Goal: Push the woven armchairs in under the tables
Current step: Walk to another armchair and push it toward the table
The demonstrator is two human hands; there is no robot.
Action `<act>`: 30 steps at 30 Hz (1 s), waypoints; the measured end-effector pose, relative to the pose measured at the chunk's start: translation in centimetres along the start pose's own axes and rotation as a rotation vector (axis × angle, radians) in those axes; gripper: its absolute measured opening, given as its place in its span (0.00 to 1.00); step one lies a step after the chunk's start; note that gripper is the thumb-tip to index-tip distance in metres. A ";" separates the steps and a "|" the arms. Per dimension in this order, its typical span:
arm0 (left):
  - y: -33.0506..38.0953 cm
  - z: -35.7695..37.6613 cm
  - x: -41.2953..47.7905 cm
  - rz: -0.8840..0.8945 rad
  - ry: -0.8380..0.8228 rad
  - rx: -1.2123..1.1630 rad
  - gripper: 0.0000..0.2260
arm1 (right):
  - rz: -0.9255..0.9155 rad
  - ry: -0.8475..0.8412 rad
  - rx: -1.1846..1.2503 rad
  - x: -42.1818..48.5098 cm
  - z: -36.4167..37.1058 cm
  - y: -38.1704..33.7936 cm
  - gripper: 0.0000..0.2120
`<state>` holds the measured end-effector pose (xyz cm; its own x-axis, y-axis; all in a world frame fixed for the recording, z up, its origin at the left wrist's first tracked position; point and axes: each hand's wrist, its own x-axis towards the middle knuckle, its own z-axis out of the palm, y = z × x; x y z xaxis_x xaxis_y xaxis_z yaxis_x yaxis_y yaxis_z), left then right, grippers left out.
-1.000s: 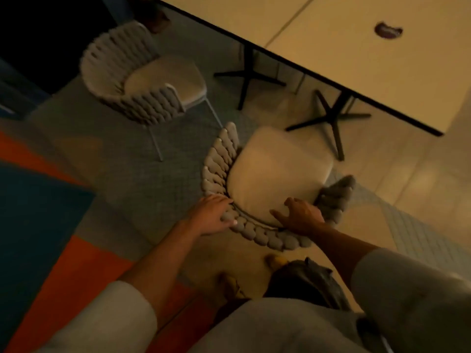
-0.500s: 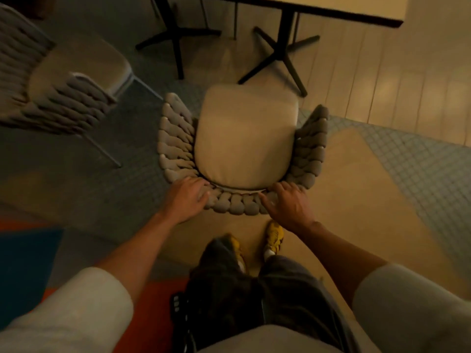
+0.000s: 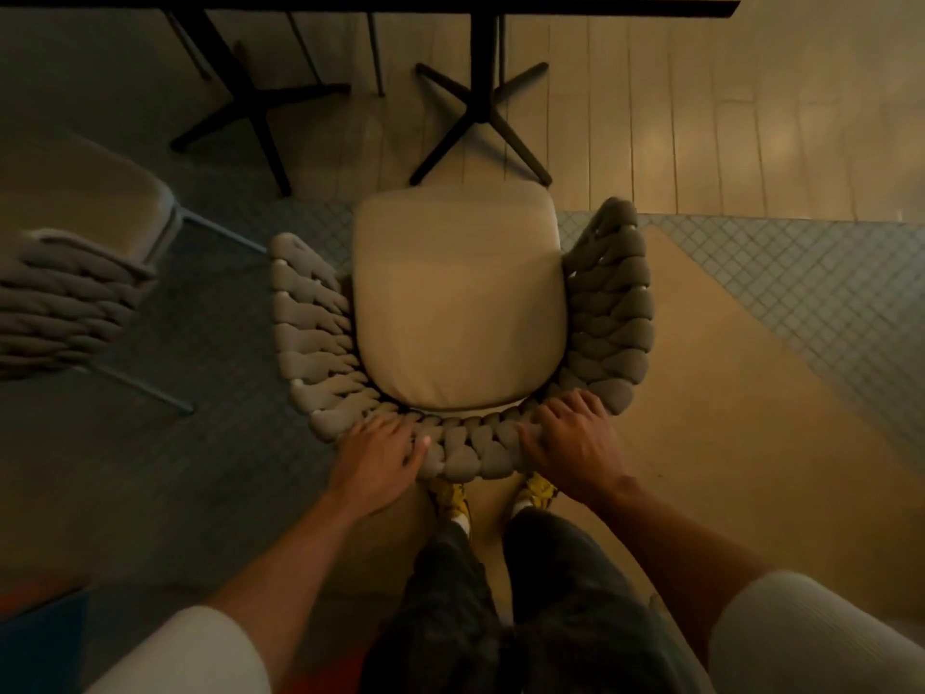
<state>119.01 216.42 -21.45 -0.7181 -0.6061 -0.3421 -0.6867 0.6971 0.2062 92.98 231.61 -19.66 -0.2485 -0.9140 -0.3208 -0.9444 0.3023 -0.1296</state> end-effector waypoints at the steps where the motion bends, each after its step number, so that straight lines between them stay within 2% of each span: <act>1: -0.1 0.6 0.1 -0.021 0.021 0.019 0.19 | 0.003 0.023 -0.017 0.2 0.7 0.4 0.25; 8: 1.1 2.4 1.3 -0.060 0.068 0.057 0.26 | 0.015 0.154 -0.052 0.3 3.4 1.9 0.27; 14: 0.5 2.2 1.4 0.062 0.105 0.077 0.25 | 0.032 0.151 -0.061 0.9 3.8 1.9 0.20; 21: 0.7 2.1 1.5 0.061 0.175 0.075 0.19 | 0.032 0.146 -0.068 0.9 3.7 1.9 0.19; 30: 0.5 1.3 2.4 0.027 0.204 0.104 0.16 | 0.027 0.123 -0.086 2.0 3.2 1.8 0.20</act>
<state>117.05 215.79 -23.38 -0.7514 -0.6443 -0.1426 -0.6591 0.7434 0.1139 91.41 231.16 -23.55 -0.2936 -0.9336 -0.2053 -0.9506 0.3078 -0.0402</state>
